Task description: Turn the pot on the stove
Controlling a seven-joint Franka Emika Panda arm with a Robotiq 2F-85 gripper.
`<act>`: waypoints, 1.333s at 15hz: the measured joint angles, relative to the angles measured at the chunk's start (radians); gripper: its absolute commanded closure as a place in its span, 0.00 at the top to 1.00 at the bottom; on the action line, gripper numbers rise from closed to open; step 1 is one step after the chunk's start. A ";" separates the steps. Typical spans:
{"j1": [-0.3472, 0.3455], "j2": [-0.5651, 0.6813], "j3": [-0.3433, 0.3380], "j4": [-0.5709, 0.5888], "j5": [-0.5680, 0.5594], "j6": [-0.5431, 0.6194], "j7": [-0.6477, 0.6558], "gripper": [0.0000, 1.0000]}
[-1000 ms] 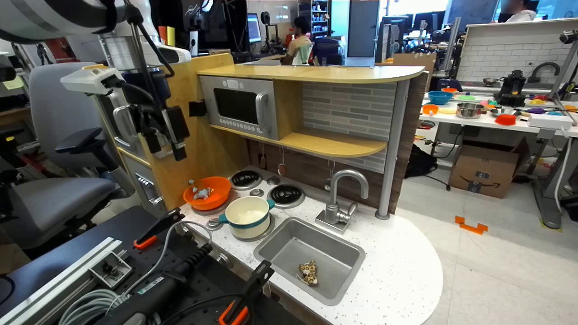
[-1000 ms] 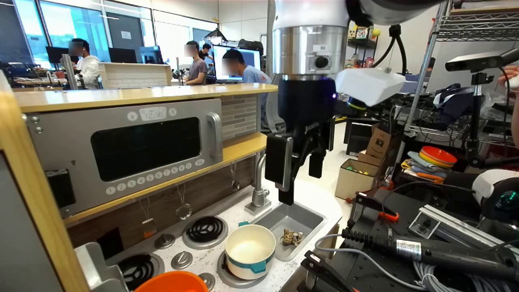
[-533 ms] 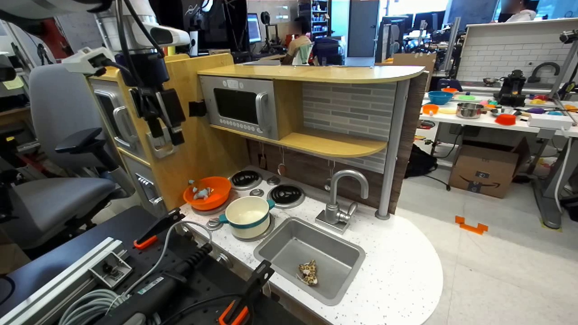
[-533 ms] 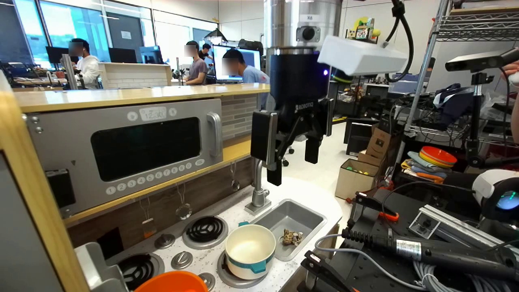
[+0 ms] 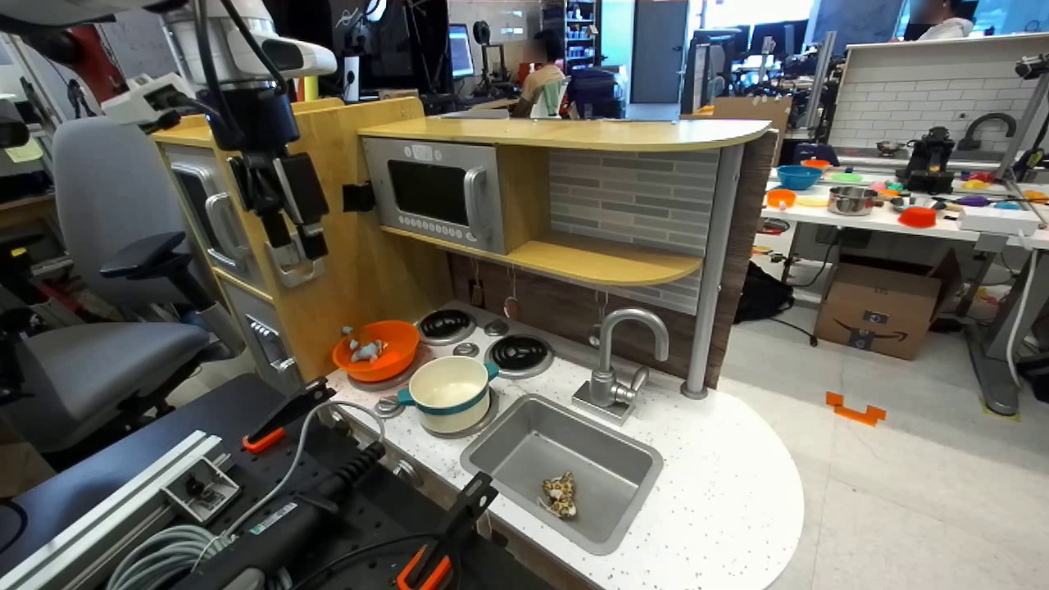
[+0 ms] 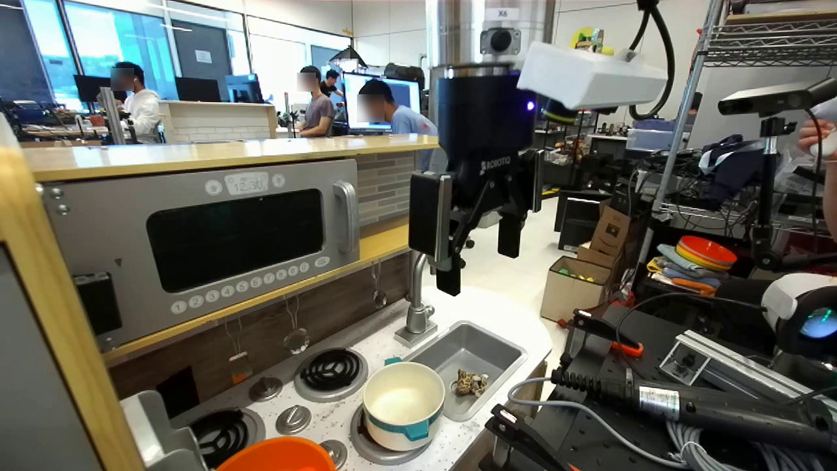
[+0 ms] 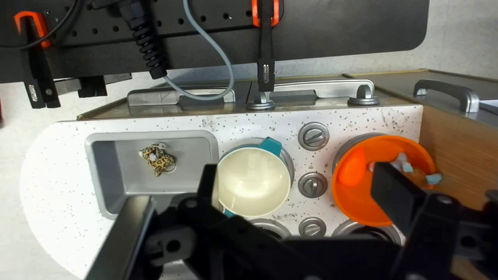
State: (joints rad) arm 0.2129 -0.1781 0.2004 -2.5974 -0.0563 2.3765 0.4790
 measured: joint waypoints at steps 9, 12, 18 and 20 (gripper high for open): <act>0.000 0.014 0.020 -0.001 -0.038 -0.037 -0.001 1.00; 0.000 0.014 0.020 -0.001 -0.038 -0.038 -0.001 1.00; 0.000 0.014 0.020 -0.001 -0.038 -0.038 -0.001 1.00; 0.000 0.014 0.020 -0.001 -0.038 -0.038 -0.001 1.00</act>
State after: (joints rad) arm 0.2128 -0.1641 0.2206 -2.5989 -0.0939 2.3389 0.4783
